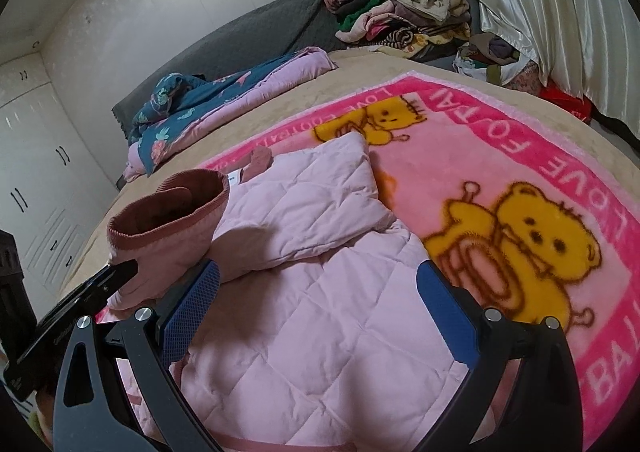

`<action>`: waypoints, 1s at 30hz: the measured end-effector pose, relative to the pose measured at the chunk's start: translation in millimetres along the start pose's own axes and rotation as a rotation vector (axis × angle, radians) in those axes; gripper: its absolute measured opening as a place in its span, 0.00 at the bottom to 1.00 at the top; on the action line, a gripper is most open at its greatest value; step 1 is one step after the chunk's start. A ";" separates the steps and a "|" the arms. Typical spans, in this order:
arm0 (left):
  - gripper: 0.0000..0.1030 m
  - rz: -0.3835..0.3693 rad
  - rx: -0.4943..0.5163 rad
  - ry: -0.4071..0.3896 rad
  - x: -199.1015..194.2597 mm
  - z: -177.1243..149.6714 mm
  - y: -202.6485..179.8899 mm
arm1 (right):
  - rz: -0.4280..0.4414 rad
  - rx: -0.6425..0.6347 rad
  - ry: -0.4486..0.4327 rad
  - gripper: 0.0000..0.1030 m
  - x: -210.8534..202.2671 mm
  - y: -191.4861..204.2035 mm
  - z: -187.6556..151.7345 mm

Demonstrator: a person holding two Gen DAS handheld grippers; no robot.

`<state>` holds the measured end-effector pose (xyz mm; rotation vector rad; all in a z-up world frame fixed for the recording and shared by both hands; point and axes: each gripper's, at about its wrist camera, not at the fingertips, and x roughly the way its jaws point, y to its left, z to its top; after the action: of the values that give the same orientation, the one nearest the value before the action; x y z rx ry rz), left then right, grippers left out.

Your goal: Fold large clothes

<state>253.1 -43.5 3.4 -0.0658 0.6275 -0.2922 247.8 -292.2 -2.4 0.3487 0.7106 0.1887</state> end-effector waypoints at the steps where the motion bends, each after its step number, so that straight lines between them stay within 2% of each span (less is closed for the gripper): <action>1: 0.22 0.000 0.011 0.007 -0.1 -0.5 -1.1 | -0.001 0.002 0.004 0.95 1.0 -0.9 -0.4; 2: 0.27 -0.001 0.021 0.011 -0.6 -0.4 -2.4 | -0.001 0.004 0.006 0.95 1.5 -1.7 -0.6; 3: 0.39 -0.009 0.042 0.013 -2.6 -0.9 -5.2 | -0.001 0.006 0.008 0.95 1.9 -2.5 -0.6; 4: 0.57 -0.012 0.054 0.012 -4.1 -1.4 -7.7 | -0.002 0.007 0.010 0.95 1.9 -3.7 -0.4; 5: 0.64 -0.012 0.066 0.008 -6.6 -1.8 -10.3 | -0.008 0.005 0.011 0.95 1.6 -4.5 -0.1; 9: 0.68 -0.049 0.112 0.004 -16.8 -1.5 -19.1 | -0.011 0.015 0.011 0.95 -0.6 -8.4 0.6; 13: 0.79 -0.074 0.054 0.018 -18.4 1.9 -6.0 | 0.002 0.010 0.031 0.95 1.4 -6.1 0.0; 18: 0.91 0.009 -0.030 0.027 -16.1 5.9 28.4 | 0.041 -0.020 0.069 0.95 9.2 10.1 -5.9; 26: 0.91 0.155 -0.184 0.026 -17.5 10.3 103.8 | 0.131 -0.075 0.162 0.95 36.6 53.1 -19.6; 30: 0.91 0.217 -0.263 0.024 -22.1 8.7 141.4 | 0.136 -0.083 0.215 0.95 57.1 71.6 -24.1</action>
<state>276.5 98.0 2.0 -0.2449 0.6876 0.0002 270.6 -203.7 -27.0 0.2999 0.8886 0.3877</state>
